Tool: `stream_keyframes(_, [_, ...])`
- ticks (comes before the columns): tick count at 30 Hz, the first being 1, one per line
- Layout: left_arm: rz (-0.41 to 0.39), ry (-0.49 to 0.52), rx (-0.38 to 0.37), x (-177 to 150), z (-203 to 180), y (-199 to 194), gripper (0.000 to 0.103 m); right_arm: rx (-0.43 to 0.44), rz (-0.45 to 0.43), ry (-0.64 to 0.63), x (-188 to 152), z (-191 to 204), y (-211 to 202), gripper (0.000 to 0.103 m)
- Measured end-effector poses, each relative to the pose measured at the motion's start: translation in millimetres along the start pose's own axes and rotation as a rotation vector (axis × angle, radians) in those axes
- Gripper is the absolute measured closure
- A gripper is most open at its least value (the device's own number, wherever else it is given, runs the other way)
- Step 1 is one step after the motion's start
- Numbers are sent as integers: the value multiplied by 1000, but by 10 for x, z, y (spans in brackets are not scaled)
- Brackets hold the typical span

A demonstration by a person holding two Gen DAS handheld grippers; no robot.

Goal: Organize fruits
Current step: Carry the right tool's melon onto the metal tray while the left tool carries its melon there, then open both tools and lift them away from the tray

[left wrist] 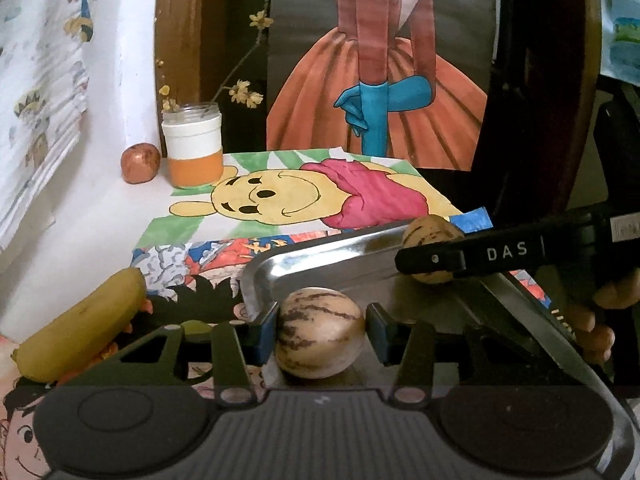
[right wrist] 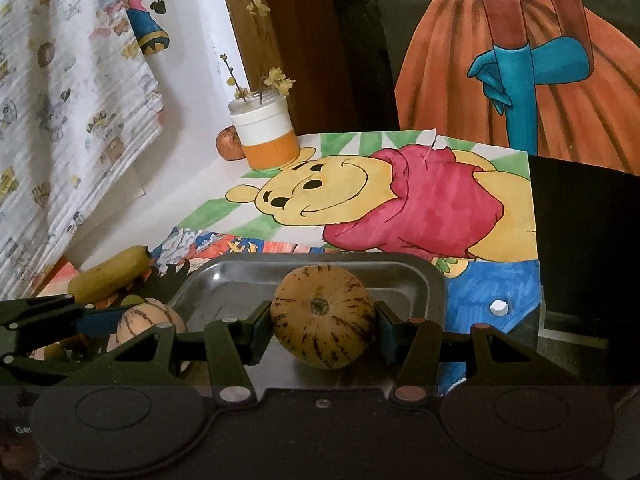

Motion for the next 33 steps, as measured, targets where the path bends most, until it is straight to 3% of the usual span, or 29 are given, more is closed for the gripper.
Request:
stream_keyframes(10, [-15,-9,-5,10,11,-67,49,-11,-1,6,-20,18,-27,46])
stream_keyframes(16, [-36,-44,5,-9,68,-250,37,-5,-15,11,-35,82,-161,36])
stream_keyframes(18, [-51,-62,19,-25,99,-380,28,-2,-30,12,-54,128,-260,29])
stream_keyframes(24, [-84,-155,71,-91,232,-836,13,-6,-64,-6,-153,357,-592,16])
stream_keyframes(33, [-113,-255,138,-361,340,-1579,0,2,-118,-53,-420,853,-1208,3])
Point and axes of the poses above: each gripper's, at about its wrist camera, not at the fingertips, and y roughly the way its jaws point, z to its left, x to its top, the point moved 1 cm from there along y, roughly the way its jaws point, and after that the axes turned 4 degrees about y, right-handed, at the moved point
